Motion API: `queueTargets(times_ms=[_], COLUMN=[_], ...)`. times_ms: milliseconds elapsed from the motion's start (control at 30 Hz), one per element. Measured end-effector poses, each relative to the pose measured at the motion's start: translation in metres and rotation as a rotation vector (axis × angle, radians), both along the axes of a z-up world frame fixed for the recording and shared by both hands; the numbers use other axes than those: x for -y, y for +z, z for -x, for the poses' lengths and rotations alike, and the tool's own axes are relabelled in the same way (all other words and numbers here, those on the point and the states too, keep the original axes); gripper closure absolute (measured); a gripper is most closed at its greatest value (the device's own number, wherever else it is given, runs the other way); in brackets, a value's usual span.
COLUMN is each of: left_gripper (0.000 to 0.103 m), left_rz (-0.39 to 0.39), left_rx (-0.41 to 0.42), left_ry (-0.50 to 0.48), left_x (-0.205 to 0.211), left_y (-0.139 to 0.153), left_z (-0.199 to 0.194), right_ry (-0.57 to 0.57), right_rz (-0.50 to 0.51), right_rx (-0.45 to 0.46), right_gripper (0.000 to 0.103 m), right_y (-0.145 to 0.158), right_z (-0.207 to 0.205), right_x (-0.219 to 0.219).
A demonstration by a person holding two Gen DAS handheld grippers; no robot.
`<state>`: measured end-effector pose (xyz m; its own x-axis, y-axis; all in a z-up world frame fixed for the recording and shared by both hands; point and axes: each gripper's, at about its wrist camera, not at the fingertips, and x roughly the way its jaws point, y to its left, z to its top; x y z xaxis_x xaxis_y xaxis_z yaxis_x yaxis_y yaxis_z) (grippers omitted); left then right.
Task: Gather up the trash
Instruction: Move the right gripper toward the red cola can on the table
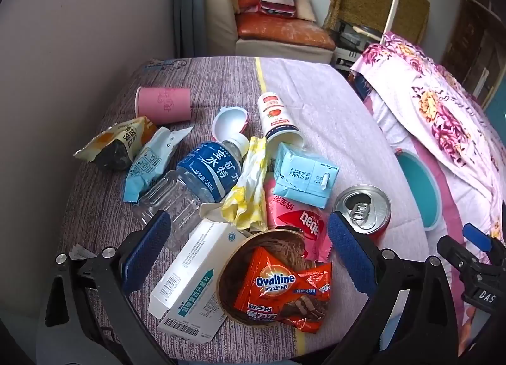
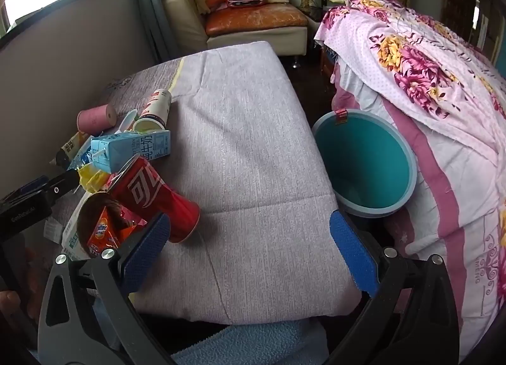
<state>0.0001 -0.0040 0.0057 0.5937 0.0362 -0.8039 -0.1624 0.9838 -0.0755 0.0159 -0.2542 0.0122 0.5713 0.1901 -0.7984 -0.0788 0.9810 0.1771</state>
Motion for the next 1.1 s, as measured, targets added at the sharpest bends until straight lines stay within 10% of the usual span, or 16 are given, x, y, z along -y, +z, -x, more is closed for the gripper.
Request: queueTargets(times_ms=[1100], left_gripper=[0.004], left_rz=[0.019], left_rx=[-0.017], left_ry=[-0.003], left_x=[-0.013], left_y=[-0.007], left_z=[-0.002], right_ry=[0.032], right_rz=[0.015], right_rx=[-0.048], right_gripper=[0.006], right_y=[0.003], right_z=[-0.011], right_x=[-0.015])
